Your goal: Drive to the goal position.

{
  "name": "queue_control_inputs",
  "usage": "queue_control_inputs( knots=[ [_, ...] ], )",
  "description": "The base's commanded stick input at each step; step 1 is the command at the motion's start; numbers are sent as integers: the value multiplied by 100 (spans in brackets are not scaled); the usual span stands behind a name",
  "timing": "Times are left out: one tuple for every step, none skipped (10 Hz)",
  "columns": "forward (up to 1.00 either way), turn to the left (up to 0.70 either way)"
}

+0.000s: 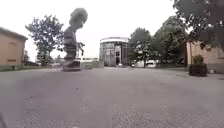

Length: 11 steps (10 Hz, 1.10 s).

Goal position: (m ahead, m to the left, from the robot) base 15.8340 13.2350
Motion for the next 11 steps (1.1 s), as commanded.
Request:
queue_control_inputs(
  knots=[
    [70, 0],
    [70, 0],
    [70, 0],
    [70, 0],
    [70, 0],
    [70, 0],
    [70, 0],
    [70, 0],
    [70, -15],
    [70, -32],
    [70, -35]
  ],
)
